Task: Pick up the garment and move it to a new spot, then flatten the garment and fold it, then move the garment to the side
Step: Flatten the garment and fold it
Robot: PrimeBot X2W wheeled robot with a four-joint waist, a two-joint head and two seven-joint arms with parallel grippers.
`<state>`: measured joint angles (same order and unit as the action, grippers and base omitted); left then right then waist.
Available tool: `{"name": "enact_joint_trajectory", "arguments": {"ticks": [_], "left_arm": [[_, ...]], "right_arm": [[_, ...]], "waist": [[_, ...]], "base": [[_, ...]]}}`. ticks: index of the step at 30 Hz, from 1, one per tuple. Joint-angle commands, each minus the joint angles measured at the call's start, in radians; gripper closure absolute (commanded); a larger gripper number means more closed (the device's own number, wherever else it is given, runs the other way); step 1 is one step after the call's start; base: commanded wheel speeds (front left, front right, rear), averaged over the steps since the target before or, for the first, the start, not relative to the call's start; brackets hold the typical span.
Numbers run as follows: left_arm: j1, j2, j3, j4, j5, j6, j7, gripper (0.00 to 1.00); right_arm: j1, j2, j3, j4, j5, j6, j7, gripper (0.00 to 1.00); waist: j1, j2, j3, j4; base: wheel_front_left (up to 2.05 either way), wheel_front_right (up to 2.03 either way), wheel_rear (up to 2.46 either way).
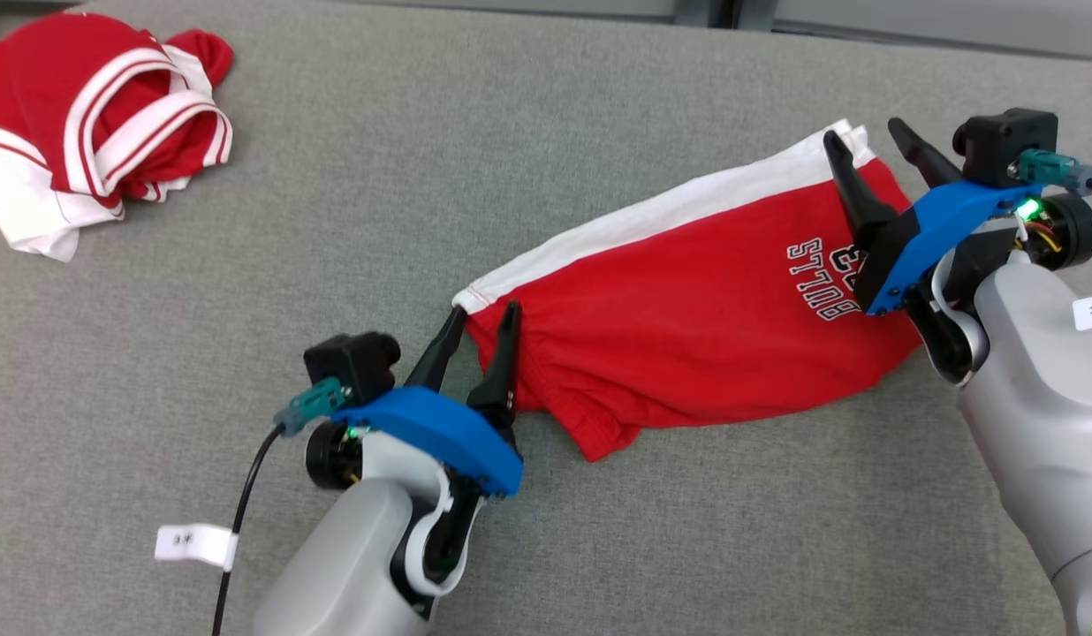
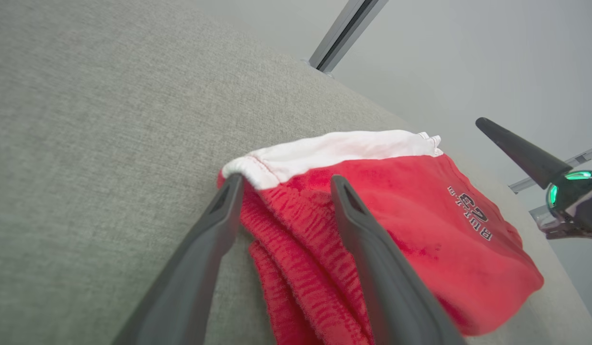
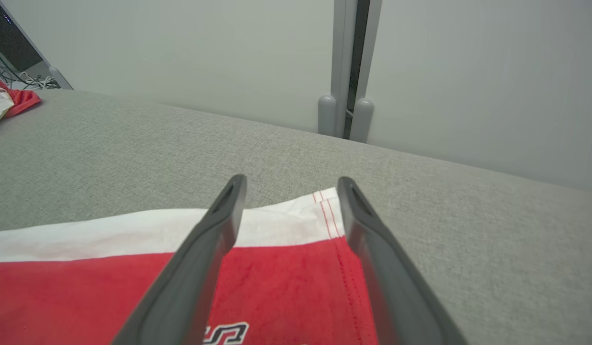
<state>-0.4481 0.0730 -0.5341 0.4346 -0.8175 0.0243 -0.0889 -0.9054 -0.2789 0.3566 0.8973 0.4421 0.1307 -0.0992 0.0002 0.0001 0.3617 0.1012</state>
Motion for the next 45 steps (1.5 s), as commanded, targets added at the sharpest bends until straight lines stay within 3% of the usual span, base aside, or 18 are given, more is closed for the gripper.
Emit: {"name": "enact_joint_trajectory", "arguments": {"ticks": [1, 8, 15, 22, 28, 29, 30, 31, 32, 34, 45], "left_arm": [[0.014, 0.011, -0.002, -0.005, 0.004, -0.002, -0.004, 0.00], [0.103, 0.092, -0.007, -0.070, 0.053, 0.025, -0.048, 0.00], [0.182, 0.200, 0.060, -0.142, 0.090, 0.110, -0.105, 0.00], [0.229, 0.275, 0.122, -0.197, 0.107, 0.176, -0.129, 0.00], [0.253, 0.289, 0.144, -0.228, 0.102, 0.200, -0.137, 0.00], [0.255, 0.289, 0.145, -0.230, 0.102, 0.202, -0.139, 0.00], [0.256, 0.290, 0.145, -0.232, 0.102, 0.204, -0.140, 0.00], [0.256, 0.291, 0.143, -0.233, 0.107, 0.203, -0.141, 0.00], [0.256, 0.291, 0.139, -0.234, 0.111, 0.203, -0.142, 0.00], [0.253, 0.286, 0.131, -0.236, 0.117, 0.200, -0.144, 0.00], [0.272, 0.271, 0.091, -0.224, 0.133, 0.163, -0.156, 0.00]], "right_arm": [[-0.010, -0.006, 0.005, 0.006, 0.010, 0.000, -0.007, 0.00], [0.046, -0.053, 0.089, 0.048, 0.080, 0.000, 0.015, 0.00], [0.097, -0.105, 0.111, 0.118, 0.144, 0.000, 0.097, 0.00], [0.116, -0.102, 0.099, 0.185, 0.186, 0.000, 0.118, 0.00], [0.104, -0.077, 0.102, 0.228, 0.205, 0.000, 0.140, 0.00], [0.109, -0.068, 0.101, 0.234, 0.212, 0.000, 0.147, 0.20], [0.113, -0.061, 0.101, 0.239, 0.220, 0.000, 0.155, 0.50], [0.114, -0.057, 0.103, 0.241, 0.226, 0.000, 0.158, 0.59], [0.114, -0.055, 0.107, 0.240, 0.229, 0.000, 0.157, 0.76], [0.113, -0.055, 0.110, 0.233, 0.232, 0.000, 0.128, 1.00], [0.176, -0.060, 0.120, 0.173, 0.269, 0.000, -0.060, 1.00]], "waist": [[-0.0002, -0.0001, -0.013, -0.009], [-0.0002, -0.0001, -0.100, -0.018], [-0.0002, -0.0001, -0.143, -0.008], [-0.0002, -0.0001, -0.116, 0.025], [-0.0002, -0.0001, -0.091, 0.046], [-0.0002, -0.0001, -0.090, 0.047], [-0.0002, -0.0001, -0.091, 0.047], [-0.0002, -0.0001, -0.092, 0.046], [-0.0002, -0.0001, -0.095, 0.045], [-0.0002, -0.0001, -0.105, 0.037], [-0.0002, -0.0001, -0.214, -0.077]], "base": [[0.00, 0.00, 0.00], [0.00, 0.00, 0.00], [0.00, 0.00, 0.00], [0.00, 0.00, 0.00], [0.00, 0.00, 0.00], [0.00, 0.00, 0.00], [0.00, 0.00, 0.00], [0.00, 0.00, 0.00], [0.00, 0.00, 0.00], [0.00, 0.00, 0.00], [0.00, 0.00, 0.00]]}}
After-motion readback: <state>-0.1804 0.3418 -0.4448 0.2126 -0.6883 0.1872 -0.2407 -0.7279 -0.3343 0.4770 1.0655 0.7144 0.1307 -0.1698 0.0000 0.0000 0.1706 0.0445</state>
